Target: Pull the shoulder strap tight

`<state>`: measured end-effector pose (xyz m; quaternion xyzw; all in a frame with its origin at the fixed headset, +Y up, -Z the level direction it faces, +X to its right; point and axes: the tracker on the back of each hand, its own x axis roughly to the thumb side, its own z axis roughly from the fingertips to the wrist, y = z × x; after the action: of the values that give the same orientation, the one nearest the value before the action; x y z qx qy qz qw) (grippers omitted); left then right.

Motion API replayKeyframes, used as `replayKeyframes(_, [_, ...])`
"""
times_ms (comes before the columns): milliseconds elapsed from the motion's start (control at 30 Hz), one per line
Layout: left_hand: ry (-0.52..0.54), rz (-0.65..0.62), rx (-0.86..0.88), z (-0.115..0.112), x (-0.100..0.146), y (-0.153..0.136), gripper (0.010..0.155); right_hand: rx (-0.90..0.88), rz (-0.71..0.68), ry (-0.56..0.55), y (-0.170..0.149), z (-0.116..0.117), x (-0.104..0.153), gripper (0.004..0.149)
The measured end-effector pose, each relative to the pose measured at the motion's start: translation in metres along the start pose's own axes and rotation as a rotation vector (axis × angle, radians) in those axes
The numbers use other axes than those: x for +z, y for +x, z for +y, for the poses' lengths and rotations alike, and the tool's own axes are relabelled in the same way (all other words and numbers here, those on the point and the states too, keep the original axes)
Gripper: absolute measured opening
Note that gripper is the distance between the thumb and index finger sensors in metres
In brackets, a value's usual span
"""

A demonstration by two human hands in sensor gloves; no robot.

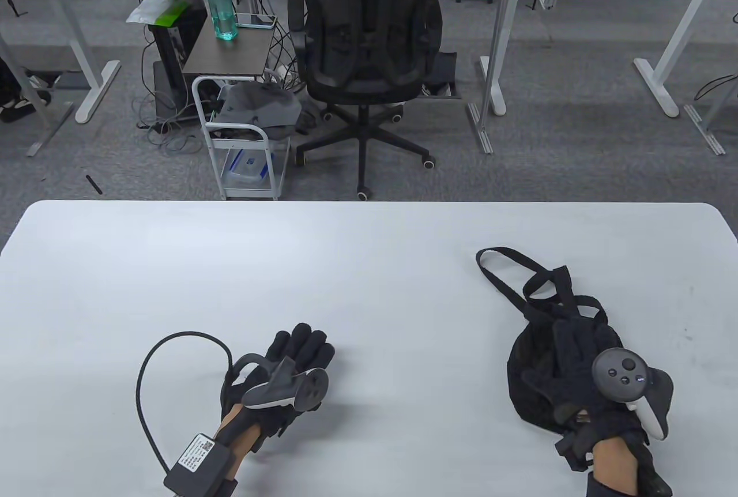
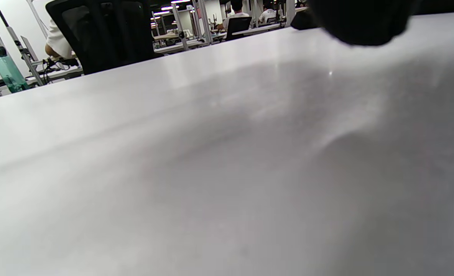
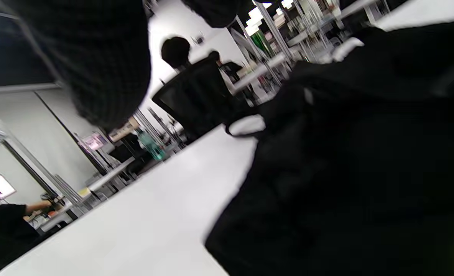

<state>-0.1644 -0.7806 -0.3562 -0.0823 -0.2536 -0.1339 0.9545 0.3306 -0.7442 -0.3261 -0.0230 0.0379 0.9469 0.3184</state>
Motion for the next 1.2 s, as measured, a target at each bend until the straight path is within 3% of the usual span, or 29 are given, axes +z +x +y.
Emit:
replayKeyframes(133, [-0.023, 0.004, 0.014, -0.003, 0.000, -0.001, 0.093, 0.030, 0.103, 0.259, -0.015, 0.025, -0.014, 0.105])
replayKeyframes(367, [-0.047, 0.010, 0.007, -0.004, -0.001, -0.001, 0.093, 0.200, 0.294, 0.440, -0.030, 0.058, -0.029, 0.118])
replayKeyframes(433, [-0.050, 0.017, 0.013, -0.004, -0.002, -0.003, 0.093, 0.247, 0.253, 0.366, -0.027, 0.058, -0.029, 0.112])
replayKeyframes(500, [-0.044, 0.019, 0.021, -0.004, -0.001, -0.005, 0.092, 0.184, 0.234, 0.322, -0.026, 0.058, -0.026, 0.095])
replayKeyframes(567, [-0.045, 0.020, 0.024, -0.004, 0.000, -0.006, 0.092, 0.200, 0.209, 0.200, -0.022, 0.055, -0.026, 0.078])
replayKeyframes(633, [-0.044, 0.022, 0.022, -0.004, 0.000, -0.006, 0.092, 0.216, 0.196, 0.152, -0.018, 0.053, -0.027, 0.071])
replayKeyframes(967, [-0.071, 0.056, 0.056, -0.013, -0.005, -0.018, 0.089, 0.130, 0.131, -0.067, 0.004, 0.021, -0.033, 0.063])
replayKeyframes(1200, [-0.086, 0.083, 0.083, -0.017, -0.006, -0.029, 0.088, 0.054, 0.050, -0.159, 0.051, -0.008, -0.041, 0.064])
